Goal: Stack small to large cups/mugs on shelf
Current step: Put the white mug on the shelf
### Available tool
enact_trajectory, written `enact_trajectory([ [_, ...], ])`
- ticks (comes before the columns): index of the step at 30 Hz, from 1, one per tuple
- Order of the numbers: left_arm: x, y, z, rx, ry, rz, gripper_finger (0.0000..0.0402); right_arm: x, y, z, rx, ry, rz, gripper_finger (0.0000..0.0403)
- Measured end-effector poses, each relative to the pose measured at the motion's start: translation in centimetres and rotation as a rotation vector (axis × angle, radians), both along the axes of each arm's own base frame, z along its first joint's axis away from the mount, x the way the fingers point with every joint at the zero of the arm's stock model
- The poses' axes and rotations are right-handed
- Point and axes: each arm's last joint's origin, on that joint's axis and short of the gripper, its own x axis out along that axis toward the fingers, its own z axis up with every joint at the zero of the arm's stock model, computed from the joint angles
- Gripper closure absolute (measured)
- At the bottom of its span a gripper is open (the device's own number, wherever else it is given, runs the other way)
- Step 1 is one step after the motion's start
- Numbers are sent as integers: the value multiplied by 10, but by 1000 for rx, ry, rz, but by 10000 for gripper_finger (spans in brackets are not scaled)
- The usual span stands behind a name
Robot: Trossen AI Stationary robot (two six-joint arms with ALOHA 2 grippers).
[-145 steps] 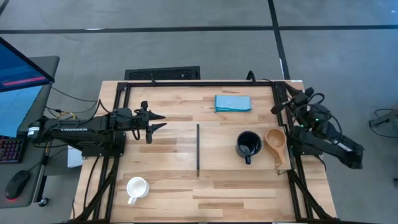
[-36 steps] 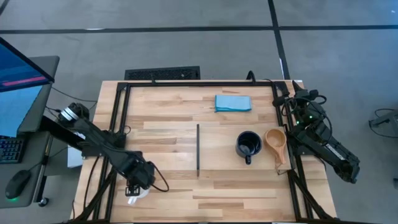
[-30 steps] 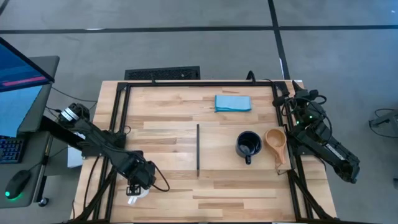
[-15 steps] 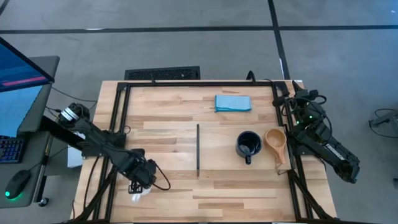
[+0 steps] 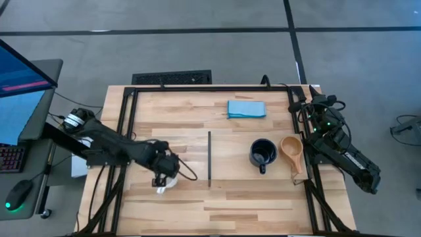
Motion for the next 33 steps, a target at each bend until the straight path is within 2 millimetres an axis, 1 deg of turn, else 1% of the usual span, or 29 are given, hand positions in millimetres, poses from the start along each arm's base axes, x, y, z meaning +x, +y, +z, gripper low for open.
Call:
enact_trajectory([
  [3,10,12,5,8,-86,-31,401,0,0,0,0,0,0,193],
  [6,17,29,13,19,-168,-31,401,0,0,0,0,0,0,193],
  [11,16,59,38,27,-254,17,401,0,0,0,0,0,0,193],
  [14,13,75,55,29,-312,77,401,0,0,0,0,0,0,193],
  [18,16,95,81,29,-402,165,401,0,0,0,0,0,0,193],
  [20,19,102,95,32,-444,175,401,0,0,0,0,0,0,193],
  [23,21,109,121,44,-527,174,401,0,0,0,0,0,0,193],
  [25,19,113,141,63,-563,193,401,0,0,0,0,0,0,193],
  [29,15,121,177,71,-662,275,401,0,0,0,0,0,0,193],
  [30,15,122,184,63,-680,287,401,0,0,0,0,0,0,193],
  [33,21,124,196,18,-715,299,401,0,0,0,1,1,1,193],
])
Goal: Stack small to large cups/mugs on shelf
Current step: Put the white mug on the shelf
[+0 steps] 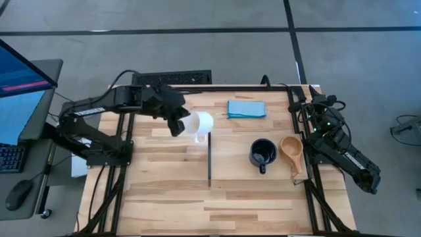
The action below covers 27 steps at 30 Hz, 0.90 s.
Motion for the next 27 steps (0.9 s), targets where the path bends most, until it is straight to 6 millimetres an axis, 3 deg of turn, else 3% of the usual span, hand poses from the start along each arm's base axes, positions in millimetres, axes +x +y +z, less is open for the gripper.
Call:
enact_trajectory([
  [7,35,4,1,-64,149,-21,401,1,0,-1,7,-3,14,193],
  [18,100,1,12,-148,213,-163,401,1,0,-4,33,5,17,193],
  [27,129,-11,-12,-230,293,-184,401,1,0,-4,36,9,16,193],
])
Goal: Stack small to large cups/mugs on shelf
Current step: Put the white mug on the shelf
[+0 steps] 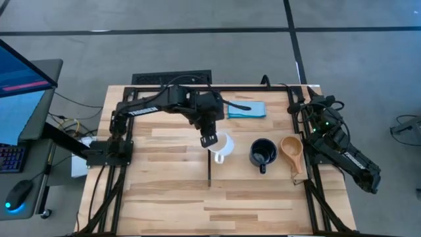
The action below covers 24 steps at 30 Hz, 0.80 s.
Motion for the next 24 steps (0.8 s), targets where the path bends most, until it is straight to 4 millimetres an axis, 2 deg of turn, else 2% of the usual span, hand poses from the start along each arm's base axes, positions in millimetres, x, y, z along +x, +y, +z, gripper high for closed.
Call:
enact_trajectory([
  [13,21,-25,-14,-38,-32,-64,401,1,0,-1,8,-1,15,193],
  [24,21,-25,-19,-57,5,5,401,1,0,-2,23,-5,19,193],
])
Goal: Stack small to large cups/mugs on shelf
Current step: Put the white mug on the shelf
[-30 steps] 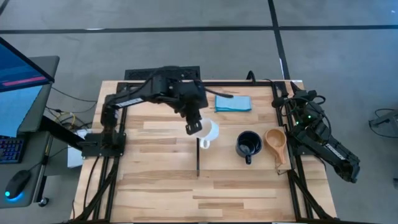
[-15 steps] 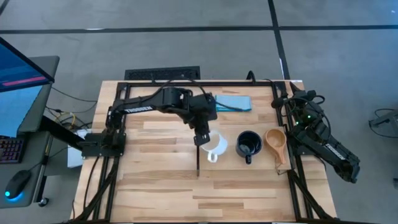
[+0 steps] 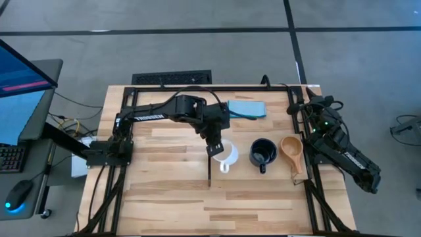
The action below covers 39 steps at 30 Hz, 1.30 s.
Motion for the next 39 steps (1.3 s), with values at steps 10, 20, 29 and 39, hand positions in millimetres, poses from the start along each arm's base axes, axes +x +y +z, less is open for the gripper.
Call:
enact_trajectory([
  [10,2,2,-5,2,32,103,401,0,0,-1,9,10,-1,193],
  [20,11,3,-26,-31,120,114,401,0,0,-1,7,9,4,193],
  [29,10,5,-25,-41,125,107,401,0,0,-1,9,10,4,193],
  [39,11,5,-24,-48,114,65,369,0,0,-1,9,11,4,193],
])
